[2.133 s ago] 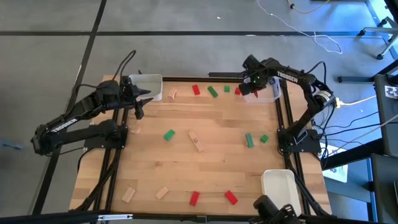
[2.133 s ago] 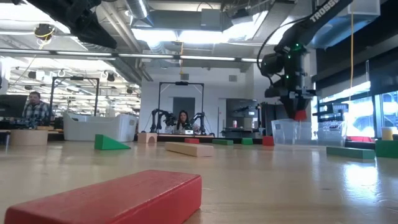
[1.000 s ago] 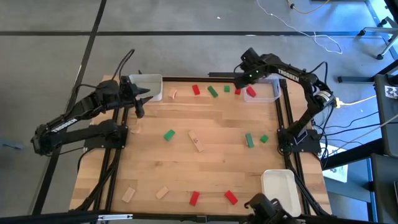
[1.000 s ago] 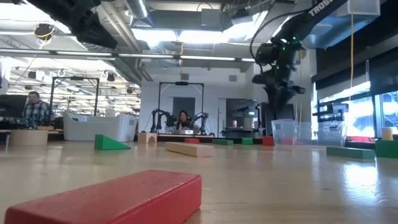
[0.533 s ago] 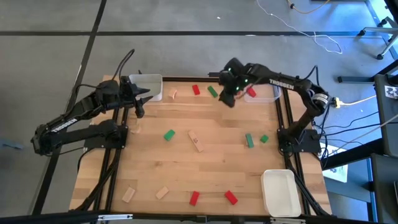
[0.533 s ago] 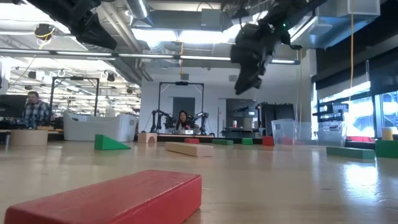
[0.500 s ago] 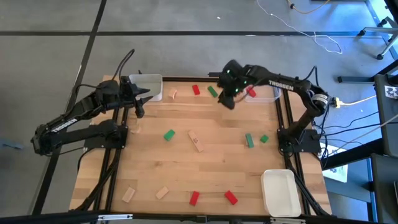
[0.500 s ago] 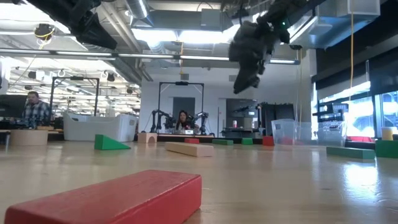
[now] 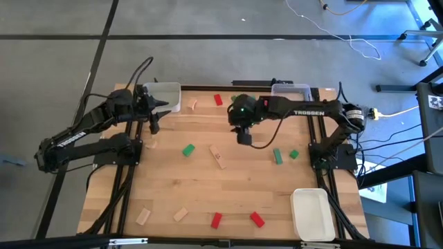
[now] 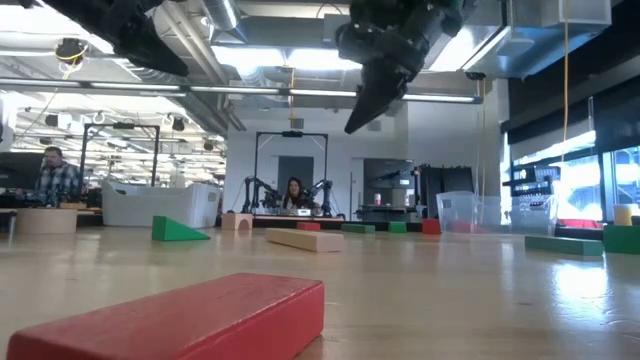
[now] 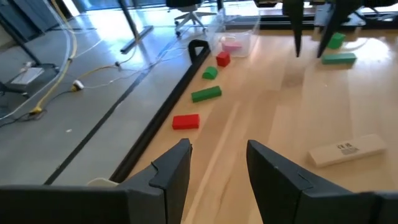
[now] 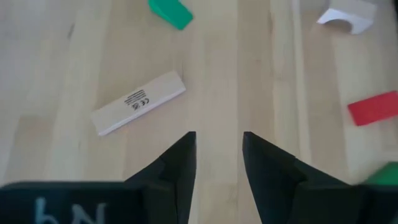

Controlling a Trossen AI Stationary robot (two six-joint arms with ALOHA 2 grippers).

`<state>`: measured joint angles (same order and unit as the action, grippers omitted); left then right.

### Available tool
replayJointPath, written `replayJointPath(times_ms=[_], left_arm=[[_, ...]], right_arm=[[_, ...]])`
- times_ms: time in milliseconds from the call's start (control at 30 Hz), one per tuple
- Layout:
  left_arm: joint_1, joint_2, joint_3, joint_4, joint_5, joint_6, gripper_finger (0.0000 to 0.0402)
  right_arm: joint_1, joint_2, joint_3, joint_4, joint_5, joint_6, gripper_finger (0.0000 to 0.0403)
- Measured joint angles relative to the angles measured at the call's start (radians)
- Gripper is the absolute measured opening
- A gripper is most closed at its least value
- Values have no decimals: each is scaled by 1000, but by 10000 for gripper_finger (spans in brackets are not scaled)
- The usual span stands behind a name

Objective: Sort & place blocks by color
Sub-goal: Put the light brown block into the gray bin

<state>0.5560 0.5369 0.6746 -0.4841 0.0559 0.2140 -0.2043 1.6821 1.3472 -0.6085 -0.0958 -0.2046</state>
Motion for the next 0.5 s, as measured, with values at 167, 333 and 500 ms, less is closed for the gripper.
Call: replayJointPath(times_ms=[167,333,500], left_arm=[[0,18,108,-193,-3,0,150],[0,110,306,-483,-47,-133,150],[-1,185,407,-690,70,-384,150]], right_arm=[[45,0,0,9,99,68,132],[66,0,0,17,118,73,132],[71,0,0,20,131,73,132]])
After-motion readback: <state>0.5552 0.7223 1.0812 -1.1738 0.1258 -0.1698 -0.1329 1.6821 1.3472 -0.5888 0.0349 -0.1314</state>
